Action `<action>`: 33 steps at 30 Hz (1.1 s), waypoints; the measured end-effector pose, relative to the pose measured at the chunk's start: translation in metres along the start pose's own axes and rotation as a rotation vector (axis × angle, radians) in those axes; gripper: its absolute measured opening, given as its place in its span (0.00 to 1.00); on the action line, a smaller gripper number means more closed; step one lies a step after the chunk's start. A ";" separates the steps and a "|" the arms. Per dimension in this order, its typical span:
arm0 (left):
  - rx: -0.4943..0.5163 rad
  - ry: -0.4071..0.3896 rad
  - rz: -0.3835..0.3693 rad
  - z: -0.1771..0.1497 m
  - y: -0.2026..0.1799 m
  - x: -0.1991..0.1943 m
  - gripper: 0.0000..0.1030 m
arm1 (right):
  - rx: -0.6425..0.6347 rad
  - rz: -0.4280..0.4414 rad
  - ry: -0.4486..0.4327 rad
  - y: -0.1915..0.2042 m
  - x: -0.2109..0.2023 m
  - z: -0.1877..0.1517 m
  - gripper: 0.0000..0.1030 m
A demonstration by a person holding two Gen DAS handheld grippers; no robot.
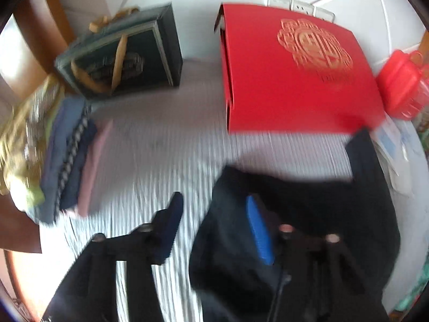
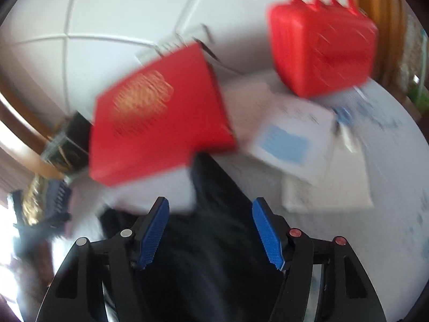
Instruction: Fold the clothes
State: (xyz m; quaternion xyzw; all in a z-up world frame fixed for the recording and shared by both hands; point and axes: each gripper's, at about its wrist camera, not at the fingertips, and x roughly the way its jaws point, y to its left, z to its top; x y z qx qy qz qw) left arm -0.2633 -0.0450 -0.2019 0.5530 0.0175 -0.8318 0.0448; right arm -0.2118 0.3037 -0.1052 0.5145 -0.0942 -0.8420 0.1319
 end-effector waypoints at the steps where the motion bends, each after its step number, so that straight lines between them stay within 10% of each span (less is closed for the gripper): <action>1: 0.007 0.020 -0.013 -0.016 0.002 0.000 0.49 | 0.003 -0.019 0.017 -0.011 -0.003 -0.011 0.63; 15: 0.018 0.228 -0.124 -0.241 -0.031 0.013 0.49 | 0.083 -0.112 0.255 -0.129 -0.042 -0.218 0.63; 24: 0.030 0.163 0.049 -0.292 -0.085 0.012 0.52 | -0.050 -0.018 0.214 -0.105 -0.008 -0.216 0.63; 30: -0.045 0.190 -0.014 -0.297 -0.078 0.017 0.53 | -0.218 -0.112 0.223 -0.058 0.038 -0.207 0.63; 32: -0.019 0.175 -0.013 -0.301 -0.082 0.016 0.46 | -0.284 -0.163 0.227 -0.045 0.052 -0.209 0.51; 33: -0.015 0.169 -0.012 -0.303 -0.084 0.015 0.35 | -0.317 -0.169 0.221 -0.037 0.053 -0.211 0.25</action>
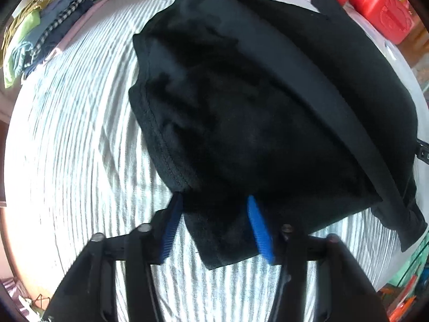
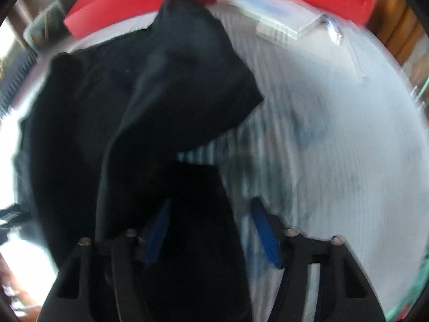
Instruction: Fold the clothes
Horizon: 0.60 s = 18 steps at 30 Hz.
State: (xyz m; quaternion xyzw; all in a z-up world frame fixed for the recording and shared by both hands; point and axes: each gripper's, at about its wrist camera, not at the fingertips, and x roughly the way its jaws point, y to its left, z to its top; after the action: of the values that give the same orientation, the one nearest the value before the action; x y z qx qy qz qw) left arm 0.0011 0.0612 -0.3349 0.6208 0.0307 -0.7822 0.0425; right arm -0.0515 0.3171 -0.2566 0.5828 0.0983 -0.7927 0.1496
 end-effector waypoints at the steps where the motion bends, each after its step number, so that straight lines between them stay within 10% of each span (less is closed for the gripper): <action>1: -0.006 0.004 -0.002 -0.002 0.000 0.000 0.16 | -0.013 -0.001 0.008 0.006 -0.001 0.000 0.08; 8: -0.036 0.031 -0.026 -0.021 0.010 0.001 0.08 | 0.281 -0.057 -0.227 -0.087 -0.104 -0.052 0.08; 12: -0.030 0.055 -0.049 -0.025 0.008 0.002 0.08 | 0.425 -0.201 -0.144 -0.143 -0.090 -0.090 0.34; 15: -0.044 0.045 -0.104 -0.028 0.013 -0.016 0.10 | 0.520 0.008 -0.125 -0.161 -0.075 -0.123 0.35; 18: -0.009 -0.011 -0.101 -0.041 0.014 -0.038 0.37 | 0.457 0.059 -0.107 -0.153 -0.069 -0.147 0.44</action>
State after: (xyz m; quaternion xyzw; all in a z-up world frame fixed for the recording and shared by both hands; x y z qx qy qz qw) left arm 0.0510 0.0524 -0.3070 0.6140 0.0653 -0.7866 0.0060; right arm 0.0452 0.5176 -0.2382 0.5613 -0.1089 -0.8193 0.0421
